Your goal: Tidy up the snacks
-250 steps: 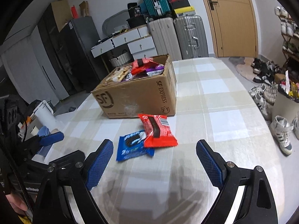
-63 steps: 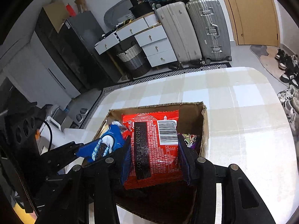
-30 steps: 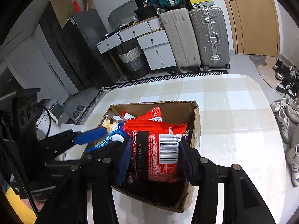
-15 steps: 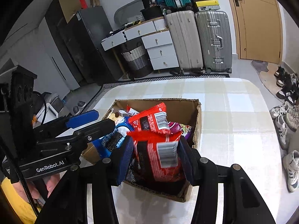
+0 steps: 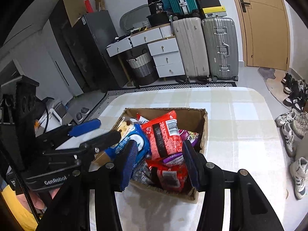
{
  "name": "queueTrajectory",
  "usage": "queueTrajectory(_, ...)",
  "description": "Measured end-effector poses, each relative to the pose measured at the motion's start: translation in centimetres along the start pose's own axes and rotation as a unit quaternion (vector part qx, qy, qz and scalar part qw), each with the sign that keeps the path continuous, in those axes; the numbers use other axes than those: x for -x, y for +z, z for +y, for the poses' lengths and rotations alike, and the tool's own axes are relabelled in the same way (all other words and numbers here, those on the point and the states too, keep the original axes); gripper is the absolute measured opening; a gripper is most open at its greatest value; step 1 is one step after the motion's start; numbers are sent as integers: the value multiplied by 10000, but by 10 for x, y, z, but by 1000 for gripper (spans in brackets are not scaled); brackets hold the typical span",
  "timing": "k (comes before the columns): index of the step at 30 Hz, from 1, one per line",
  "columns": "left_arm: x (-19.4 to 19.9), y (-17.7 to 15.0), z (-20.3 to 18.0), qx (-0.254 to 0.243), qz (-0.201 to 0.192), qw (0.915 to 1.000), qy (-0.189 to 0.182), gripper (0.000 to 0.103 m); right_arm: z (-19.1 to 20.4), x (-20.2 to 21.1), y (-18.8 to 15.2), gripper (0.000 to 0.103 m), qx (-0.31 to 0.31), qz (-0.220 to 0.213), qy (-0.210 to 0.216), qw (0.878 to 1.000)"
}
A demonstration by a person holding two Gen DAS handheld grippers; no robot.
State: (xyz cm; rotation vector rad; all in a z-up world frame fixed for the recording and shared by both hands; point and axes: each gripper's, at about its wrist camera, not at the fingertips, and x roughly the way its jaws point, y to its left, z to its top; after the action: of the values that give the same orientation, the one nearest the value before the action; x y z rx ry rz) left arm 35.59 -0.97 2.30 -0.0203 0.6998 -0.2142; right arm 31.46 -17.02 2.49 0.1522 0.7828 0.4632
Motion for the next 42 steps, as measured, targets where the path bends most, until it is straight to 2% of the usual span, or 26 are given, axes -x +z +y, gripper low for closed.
queueTrajectory(2,10,0,0,40,-68,10000,-6,73,4,3,-1,50,77,19,-51,10000)
queueTrajectory(8,44,-2,-1,67,-210,9997,133,79,17,22,-2,50,202,-133,-111,9996)
queueTrajectory(11,65,-4,1,100,-271,9995,144,80,24,33,-2,70,180,-200,-238,9994)
queueTrajectory(19,133,-8,-5,94,-389,9990,211,82,46,82,-9,73,223,-578,-148,9980)
queueTrajectory(22,160,-11,-9,121,-347,9992,172,84,55,103,-15,80,224,-729,-143,9970)
queueTrajectory(29,231,-32,-26,115,-434,9989,134,86,75,148,-38,80,202,-889,-74,9958)
queueTrajectory(34,285,-50,-36,158,-564,9981,187,94,85,185,-58,84,103,-1058,-20,9943)
queueTrajectory(36,308,-61,-40,223,-668,9973,218,102,91,201,-66,84,104,-1131,-9,9935)
queueTrajectory(42,382,-100,-49,326,-954,9948,164,102,110,254,-91,87,145,-1368,57,9905)
